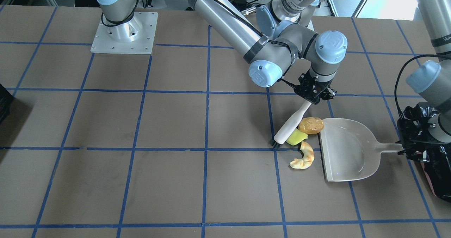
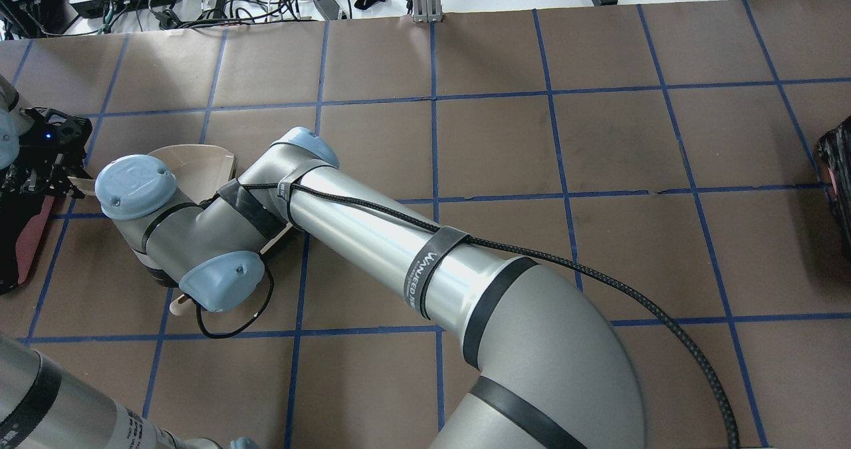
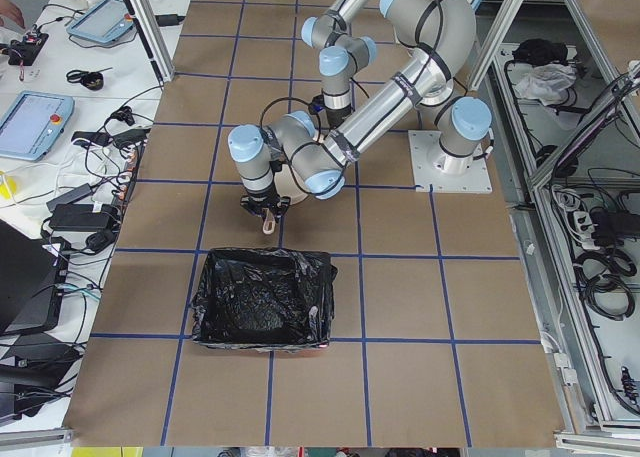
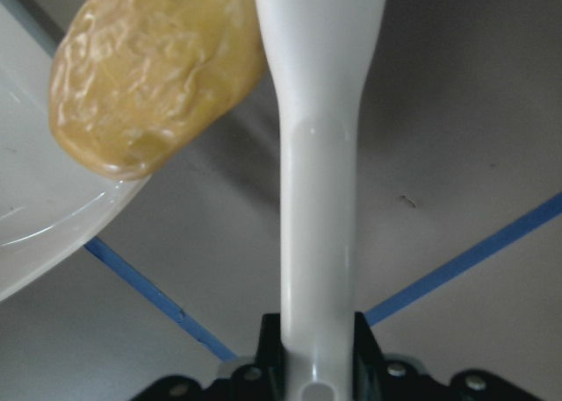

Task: Sweep and dump trash in nearest bin
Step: 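Sweep the brown lump into the dustpan with the right gripper's brush, then sweep the pastry and yellow sponge into the dustpan with the brush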

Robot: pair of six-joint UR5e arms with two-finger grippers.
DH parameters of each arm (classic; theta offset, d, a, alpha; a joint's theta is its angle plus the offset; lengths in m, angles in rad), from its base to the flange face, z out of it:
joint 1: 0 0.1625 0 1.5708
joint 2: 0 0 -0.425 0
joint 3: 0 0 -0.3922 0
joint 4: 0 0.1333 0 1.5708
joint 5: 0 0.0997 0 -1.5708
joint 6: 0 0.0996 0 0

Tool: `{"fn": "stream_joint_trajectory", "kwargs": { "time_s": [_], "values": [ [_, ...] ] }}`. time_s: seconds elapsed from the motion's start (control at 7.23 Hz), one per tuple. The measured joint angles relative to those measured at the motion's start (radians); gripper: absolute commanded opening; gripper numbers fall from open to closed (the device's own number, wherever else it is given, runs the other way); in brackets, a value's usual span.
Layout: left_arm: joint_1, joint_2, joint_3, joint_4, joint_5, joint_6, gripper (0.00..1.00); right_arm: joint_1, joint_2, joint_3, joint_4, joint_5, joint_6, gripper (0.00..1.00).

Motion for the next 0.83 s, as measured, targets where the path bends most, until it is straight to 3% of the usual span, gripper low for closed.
{"fn": "stream_joint_trajectory", "kwargs": {
  "time_s": [0.41, 0.83],
  "values": [
    [-0.005, 0.0, 0.0, 0.005, 0.022, -0.004, 0.0, 0.0, 0.055, -0.072, -0.05, 0.03, -0.084, 0.0],
    [-0.026, 0.005, 0.0, 0.008, 0.055, -0.027, 0.0, 0.0, 0.086, -0.101, -0.083, 0.052, -0.286, 0.0]
  ]
}}
